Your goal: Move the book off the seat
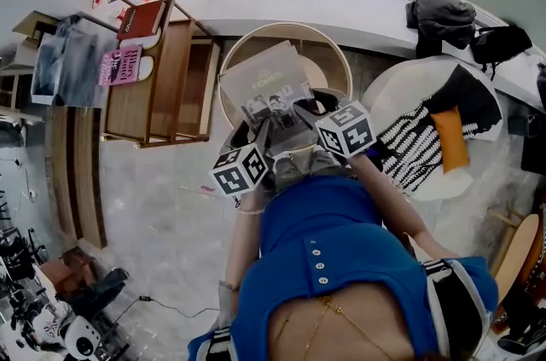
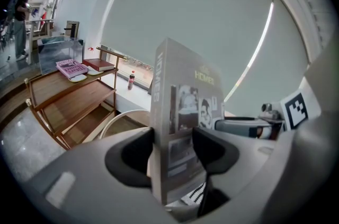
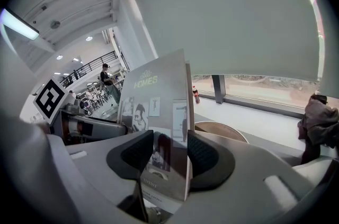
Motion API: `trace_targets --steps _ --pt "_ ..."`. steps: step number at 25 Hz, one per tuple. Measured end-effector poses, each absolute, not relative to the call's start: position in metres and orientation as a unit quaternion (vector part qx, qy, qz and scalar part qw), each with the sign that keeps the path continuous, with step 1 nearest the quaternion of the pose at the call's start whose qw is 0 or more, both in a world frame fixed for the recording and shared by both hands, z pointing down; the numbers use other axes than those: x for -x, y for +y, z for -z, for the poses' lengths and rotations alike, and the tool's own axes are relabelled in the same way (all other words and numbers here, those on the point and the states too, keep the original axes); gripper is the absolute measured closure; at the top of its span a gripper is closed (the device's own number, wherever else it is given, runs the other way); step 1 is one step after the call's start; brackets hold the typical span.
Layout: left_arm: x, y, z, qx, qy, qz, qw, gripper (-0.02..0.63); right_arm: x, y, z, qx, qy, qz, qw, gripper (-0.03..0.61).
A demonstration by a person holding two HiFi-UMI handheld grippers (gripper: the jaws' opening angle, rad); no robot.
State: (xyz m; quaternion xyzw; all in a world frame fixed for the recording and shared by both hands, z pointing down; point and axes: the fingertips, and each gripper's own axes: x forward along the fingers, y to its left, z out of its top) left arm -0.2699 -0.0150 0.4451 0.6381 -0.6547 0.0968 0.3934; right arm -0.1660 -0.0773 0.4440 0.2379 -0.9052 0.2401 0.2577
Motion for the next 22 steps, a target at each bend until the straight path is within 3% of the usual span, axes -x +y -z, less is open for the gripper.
trace_targets --steps 22 --pt "0.295 -0.036 -0.484 -0.641 -0.627 -0.112 0.428 0.38 0.188 -0.093 -0.481 -0.254 -0.883 -0.275 0.283 0.383"
